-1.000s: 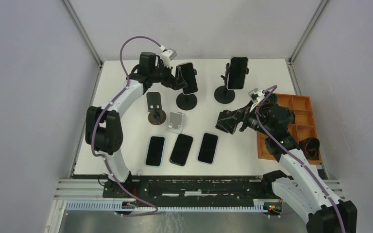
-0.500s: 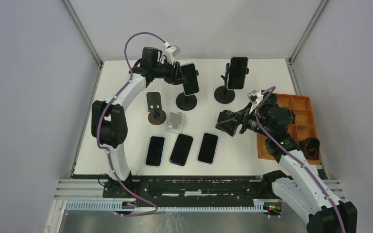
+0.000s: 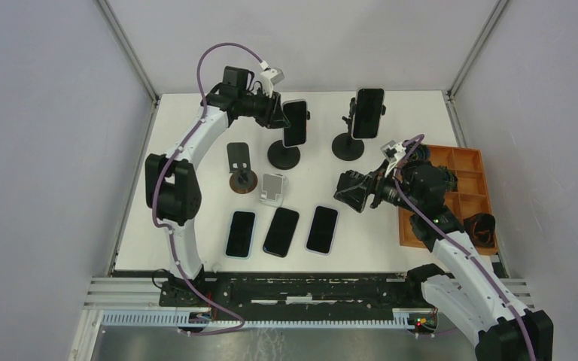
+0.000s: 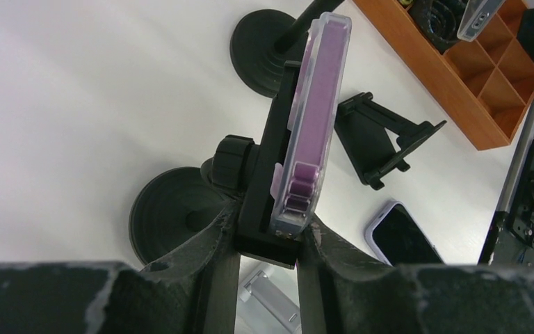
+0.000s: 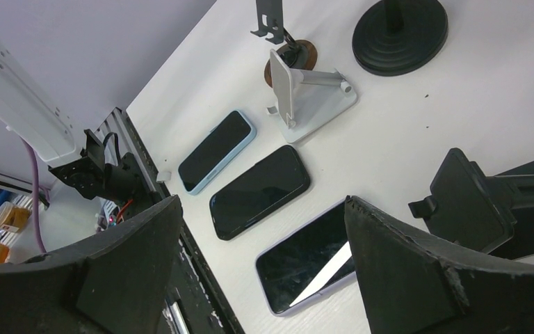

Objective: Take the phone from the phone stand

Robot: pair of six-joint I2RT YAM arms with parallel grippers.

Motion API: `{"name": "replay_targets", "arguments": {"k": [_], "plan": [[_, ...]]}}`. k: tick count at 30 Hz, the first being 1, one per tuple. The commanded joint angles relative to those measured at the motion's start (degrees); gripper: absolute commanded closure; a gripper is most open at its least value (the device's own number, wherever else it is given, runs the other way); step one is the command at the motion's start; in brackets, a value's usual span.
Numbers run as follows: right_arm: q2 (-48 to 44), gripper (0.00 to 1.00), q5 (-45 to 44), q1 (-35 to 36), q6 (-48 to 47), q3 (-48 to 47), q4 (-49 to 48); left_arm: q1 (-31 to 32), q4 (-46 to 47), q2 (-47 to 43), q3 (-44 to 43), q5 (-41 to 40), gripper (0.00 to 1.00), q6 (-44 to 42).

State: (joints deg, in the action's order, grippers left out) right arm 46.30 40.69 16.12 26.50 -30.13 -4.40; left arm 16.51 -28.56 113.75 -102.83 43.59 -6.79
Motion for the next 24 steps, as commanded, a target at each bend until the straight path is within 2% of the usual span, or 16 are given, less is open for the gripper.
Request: {"name": "replay_targets", "arguments": {"k": [1,11,24], "plan": [[0.5,0.09,0.8,0.3,-0.6,-2.0,-0.2,0.0,-2.2,-4.6,-4.7,3.7,0.98,-5.8],[3.0,0.10,0.5,1.7,2.2,-2.3,-5.5,0.1,-6.2,-10.2,-2.8,5.0,0.98,-9.1],[8.3,0.15,-7.3,7.4,1.5,-7.7,-8.0,1.5,-4.3,-11.6,-5.5,7.3,0.98,-5.1]]}}
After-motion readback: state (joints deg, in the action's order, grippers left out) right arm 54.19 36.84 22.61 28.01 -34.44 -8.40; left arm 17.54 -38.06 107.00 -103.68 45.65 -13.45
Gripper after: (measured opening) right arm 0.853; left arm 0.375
